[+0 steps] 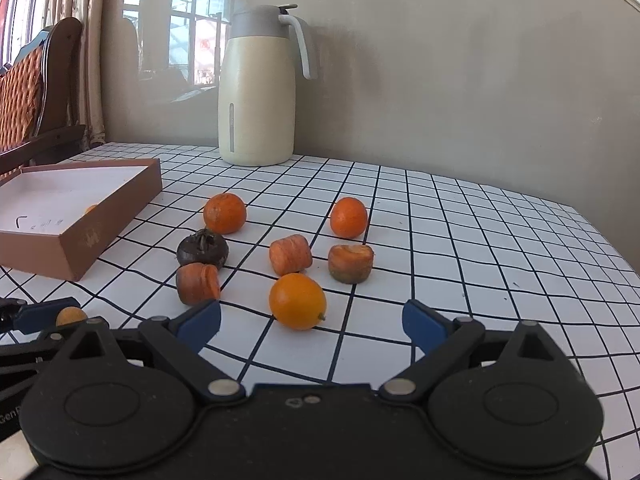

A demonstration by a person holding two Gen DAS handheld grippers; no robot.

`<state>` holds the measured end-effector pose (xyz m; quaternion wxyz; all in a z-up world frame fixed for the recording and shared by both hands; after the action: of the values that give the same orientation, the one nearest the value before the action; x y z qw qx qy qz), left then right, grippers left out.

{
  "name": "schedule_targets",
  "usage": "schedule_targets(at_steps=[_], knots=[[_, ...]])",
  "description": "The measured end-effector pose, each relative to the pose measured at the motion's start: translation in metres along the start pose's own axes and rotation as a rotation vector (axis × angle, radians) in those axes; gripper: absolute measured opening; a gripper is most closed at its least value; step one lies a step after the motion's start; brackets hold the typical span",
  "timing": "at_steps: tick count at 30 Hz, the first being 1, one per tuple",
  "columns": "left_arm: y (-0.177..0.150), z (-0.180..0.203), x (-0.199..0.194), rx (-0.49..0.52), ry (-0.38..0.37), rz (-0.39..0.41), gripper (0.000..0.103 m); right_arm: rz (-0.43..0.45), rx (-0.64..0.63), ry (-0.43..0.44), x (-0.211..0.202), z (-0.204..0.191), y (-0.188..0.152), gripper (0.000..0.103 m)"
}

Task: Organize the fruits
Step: 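Grasp the brown round fruit with the left tool while the right tool grasps an orange, then carry the brown fruit and orange over the box and open both tools to release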

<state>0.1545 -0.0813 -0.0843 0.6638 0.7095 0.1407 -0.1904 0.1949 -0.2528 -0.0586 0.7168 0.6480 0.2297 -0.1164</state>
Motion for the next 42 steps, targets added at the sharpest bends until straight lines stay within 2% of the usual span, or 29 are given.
schedule_targets(at_steps=[3, 12, 16, 20, 21, 22, 23, 24, 42], knots=[[0.001, -0.005, 0.003, -0.017, 0.001, -0.002, 0.027, -0.009, -0.002, 0.017, 0.005, -0.006, 0.002, 0.080], [0.003, -0.017, 0.011, -0.053, 0.025, -0.003, 0.027, -0.024, -0.005, 0.013, 0.014, -0.011, 0.003, 0.078], [0.004, -0.020, 0.013, -0.067, 0.032, -0.003, 0.027, -0.042, 0.005, 0.008, 0.021, -0.009, 0.004, 0.070], [0.004, -0.022, 0.015, -0.077, 0.035, -0.003, 0.027, -0.050, 0.010, 0.008, 0.026, -0.008, 0.005, 0.066], [0.004, -0.023, 0.015, -0.078, 0.034, -0.003, 0.027, -0.053, 0.008, 0.008, 0.028, -0.008, 0.006, 0.057], [0.004, -0.023, 0.015, -0.076, 0.034, -0.003, 0.027, -0.063, 0.008, 0.010, 0.030, -0.008, 0.006, 0.038], [0.004, -0.023, 0.015, -0.076, 0.032, -0.003, 0.027, -0.075, 0.009, 0.002, 0.032, -0.008, 0.006, 0.028], [0.004, -0.023, 0.016, -0.076, 0.031, -0.004, 0.027, -0.075, 0.013, 0.003, 0.032, -0.007, 0.006, 0.026], [0.003, -0.018, 0.002, -0.060, 0.004, -0.001, 0.027, -0.041, 0.005, -0.012, -0.015, -0.005, -0.001, 0.026]])
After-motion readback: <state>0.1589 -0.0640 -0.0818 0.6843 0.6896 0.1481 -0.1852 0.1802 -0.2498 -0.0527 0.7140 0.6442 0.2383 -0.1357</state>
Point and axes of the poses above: each gripper's, at about its wrist camera, not at the fingertips, and x roughly the way its jaws point, z to its right, y to its top, the point moved 3 cm from there along x, roughly the way its jaws point, and after that the axes turned 2 degrees about z, right-handed, at the moved point
